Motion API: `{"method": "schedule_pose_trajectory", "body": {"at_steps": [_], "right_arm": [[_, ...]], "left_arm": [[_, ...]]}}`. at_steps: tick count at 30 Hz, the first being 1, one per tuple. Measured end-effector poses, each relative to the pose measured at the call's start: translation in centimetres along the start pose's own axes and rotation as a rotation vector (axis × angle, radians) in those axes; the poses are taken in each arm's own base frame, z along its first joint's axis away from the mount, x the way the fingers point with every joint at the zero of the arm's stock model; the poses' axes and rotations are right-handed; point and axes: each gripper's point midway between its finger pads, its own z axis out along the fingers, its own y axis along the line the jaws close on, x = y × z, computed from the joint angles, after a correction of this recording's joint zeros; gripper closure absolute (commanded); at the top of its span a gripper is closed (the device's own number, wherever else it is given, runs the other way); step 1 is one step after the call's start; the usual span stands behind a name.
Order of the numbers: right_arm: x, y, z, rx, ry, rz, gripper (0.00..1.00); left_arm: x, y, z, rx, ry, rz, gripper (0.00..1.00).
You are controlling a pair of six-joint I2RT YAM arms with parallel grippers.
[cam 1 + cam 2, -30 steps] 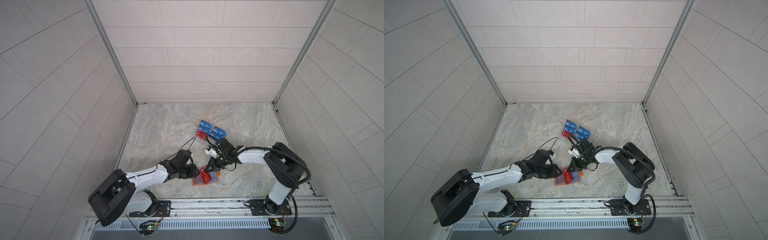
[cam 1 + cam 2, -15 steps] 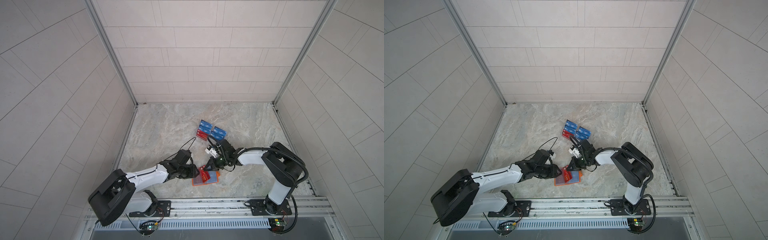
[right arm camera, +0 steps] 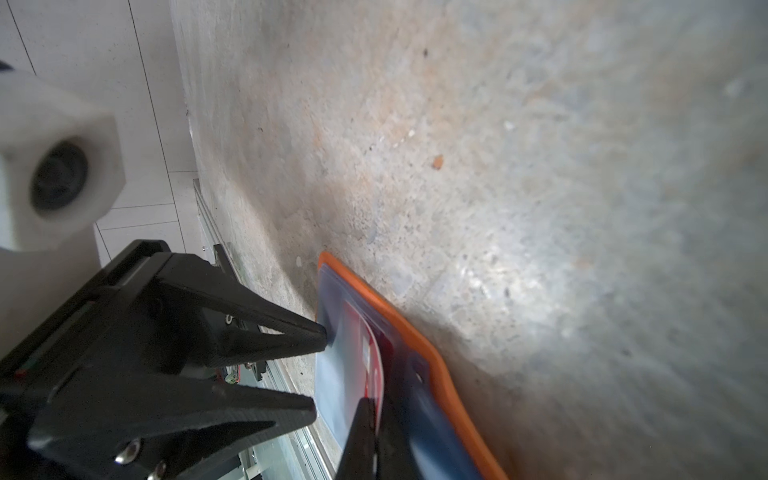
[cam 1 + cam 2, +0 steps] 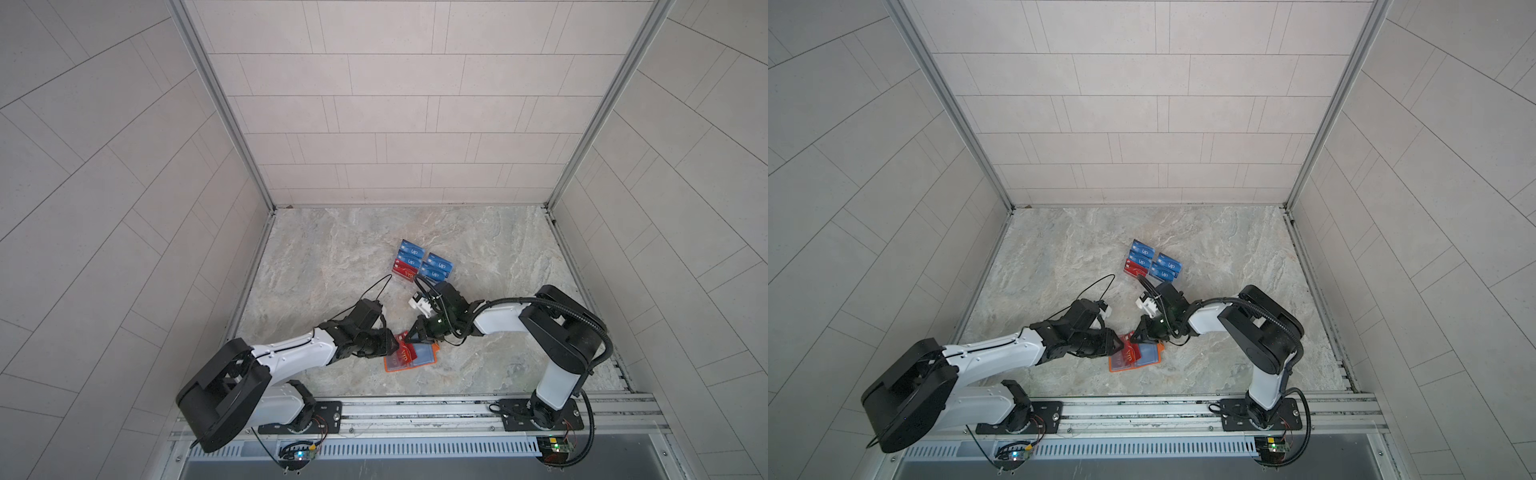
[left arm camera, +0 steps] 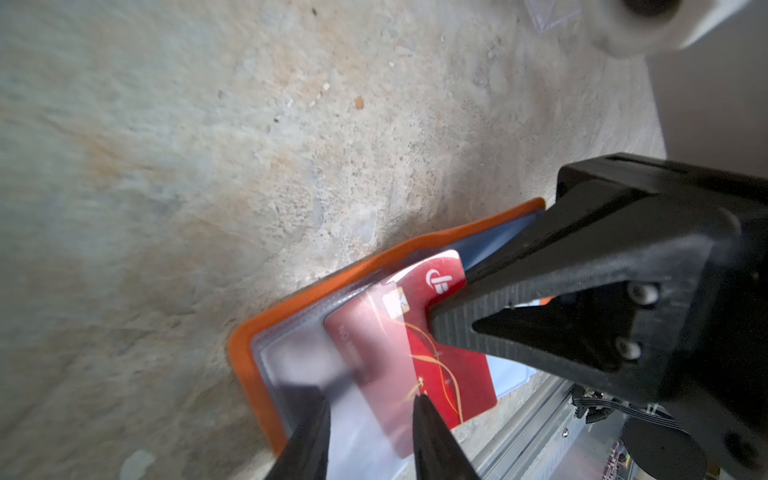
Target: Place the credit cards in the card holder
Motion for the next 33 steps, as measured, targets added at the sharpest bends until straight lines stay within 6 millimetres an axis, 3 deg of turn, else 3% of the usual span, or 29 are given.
{"method": "schedule_pose_trajectory", "body": {"at_steps": [2, 7, 11, 21, 33], "right_arm": [[0.0, 0.3, 0.0, 0.014, -0.017, -0.003, 1.0], [0.5, 0.6, 0.3, 0.079, -0.049, -0.02, 0.72], [1.2, 0.6, 0.1, 0.128, -0.053, -0.025, 0.62], [2.5, 0.0, -1.0, 0.22, -0.036, -0.02, 0.62], [3.7, 0.6, -0.5, 0.281, -0.018, 0.033, 0.61]], "left_arm": [[0.1, 0.0, 0.0, -0.001, 0.002, -0.005, 0.61], [0.2, 0.0, -0.4, -0.01, 0.009, -0.028, 0.56], [0.0, 0.2, -1.0, -0.04, -0.001, -0.044, 0.53], [0.0, 1.2, -1.5, -0.091, -0.016, -0.074, 0.58], [-0.2, -0.1, -1.2, -0.031, -0.025, -0.05, 0.67]]}}
